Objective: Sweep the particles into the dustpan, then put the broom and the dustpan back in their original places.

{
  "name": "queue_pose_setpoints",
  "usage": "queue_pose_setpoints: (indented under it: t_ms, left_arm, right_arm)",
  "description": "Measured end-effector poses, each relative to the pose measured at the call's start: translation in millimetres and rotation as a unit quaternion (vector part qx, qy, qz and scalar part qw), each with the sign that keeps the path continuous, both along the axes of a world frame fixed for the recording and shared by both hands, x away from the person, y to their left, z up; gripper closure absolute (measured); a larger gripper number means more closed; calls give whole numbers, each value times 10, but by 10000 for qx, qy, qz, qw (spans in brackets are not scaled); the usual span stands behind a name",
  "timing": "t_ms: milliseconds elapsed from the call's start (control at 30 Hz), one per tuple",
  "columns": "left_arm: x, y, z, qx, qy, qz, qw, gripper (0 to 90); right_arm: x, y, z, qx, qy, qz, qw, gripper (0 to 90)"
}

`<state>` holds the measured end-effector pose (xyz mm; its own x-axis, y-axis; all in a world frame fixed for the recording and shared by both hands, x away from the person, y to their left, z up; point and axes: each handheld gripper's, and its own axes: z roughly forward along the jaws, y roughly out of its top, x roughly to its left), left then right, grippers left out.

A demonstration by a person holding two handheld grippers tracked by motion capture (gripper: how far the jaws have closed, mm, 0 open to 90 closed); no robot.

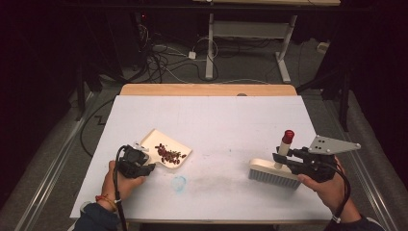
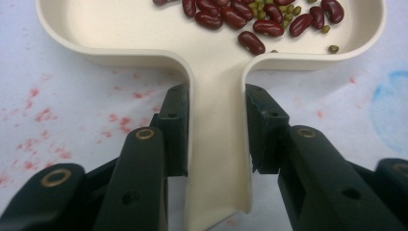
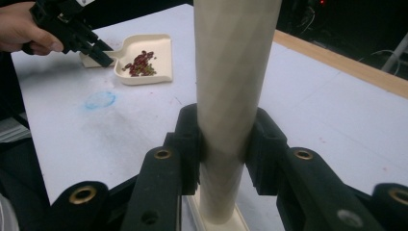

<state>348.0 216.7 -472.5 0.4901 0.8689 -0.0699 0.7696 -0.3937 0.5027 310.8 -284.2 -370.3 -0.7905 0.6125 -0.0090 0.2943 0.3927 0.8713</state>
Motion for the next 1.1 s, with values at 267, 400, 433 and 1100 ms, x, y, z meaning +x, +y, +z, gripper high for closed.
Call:
queue_pose_setpoints:
  t_ms: [267, 400, 433, 1100]
  left_arm:
    - [-28, -128, -8, -160, -68, 140, 9998, 564]
    - [-91, -211, 9, -301, -40, -11, 9995, 535]
    - [-113, -227, 11, -314, -37, -30, 9995, 527]
    - [-460, -110, 31, -406, -1445, -1096, 9826, 272]
  right_arm:
    - [164, 67, -40, 71, 155, 29, 9999, 702]
    - [317, 63, -45, 75, 274, -90, 9996, 698]
    - [371, 67, -48, 67, 325, -120, 9994, 694]
    - [1478, 354, -545, -845, 735, -1958, 9742, 551]
